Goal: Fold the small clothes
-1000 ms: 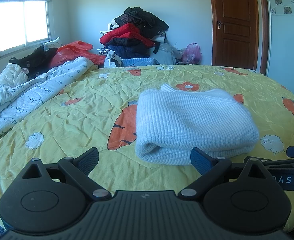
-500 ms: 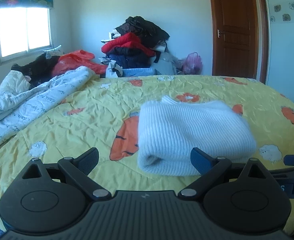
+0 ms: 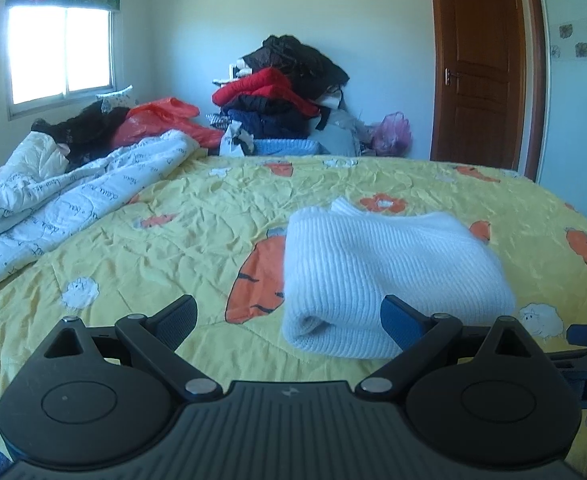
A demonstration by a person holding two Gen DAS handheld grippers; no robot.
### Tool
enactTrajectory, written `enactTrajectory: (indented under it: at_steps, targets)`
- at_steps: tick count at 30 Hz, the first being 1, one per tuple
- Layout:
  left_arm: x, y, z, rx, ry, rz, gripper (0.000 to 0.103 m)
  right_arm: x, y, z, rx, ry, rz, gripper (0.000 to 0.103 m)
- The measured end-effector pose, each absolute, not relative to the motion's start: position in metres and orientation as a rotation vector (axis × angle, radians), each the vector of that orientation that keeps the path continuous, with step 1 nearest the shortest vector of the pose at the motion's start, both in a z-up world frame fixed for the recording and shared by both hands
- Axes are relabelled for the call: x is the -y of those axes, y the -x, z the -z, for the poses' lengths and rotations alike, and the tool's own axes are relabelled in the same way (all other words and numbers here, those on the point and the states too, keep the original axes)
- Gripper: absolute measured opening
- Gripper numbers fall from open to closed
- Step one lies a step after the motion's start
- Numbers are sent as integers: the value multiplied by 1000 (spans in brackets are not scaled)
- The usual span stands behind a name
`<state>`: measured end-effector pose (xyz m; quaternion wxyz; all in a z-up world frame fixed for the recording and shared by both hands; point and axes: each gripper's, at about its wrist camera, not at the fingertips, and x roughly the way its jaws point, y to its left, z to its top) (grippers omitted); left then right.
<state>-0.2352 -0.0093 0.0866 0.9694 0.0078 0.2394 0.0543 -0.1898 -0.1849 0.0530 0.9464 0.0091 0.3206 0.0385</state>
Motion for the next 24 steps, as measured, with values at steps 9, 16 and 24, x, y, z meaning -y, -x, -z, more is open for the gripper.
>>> enactTrajectory:
  at_steps: [9, 16, 24]
  targets:
    - [5, 232, -84, -532, 15, -96, 99, 187, 187, -54, -656, -18, -83, 102]
    - [2, 229, -81, -562, 29, -113, 99, 187, 187, -53, -657, -20, -86, 102]
    - [0, 232, -81, -556, 43, -105, 99, 187, 188, -52, -660, -22, -87, 102]
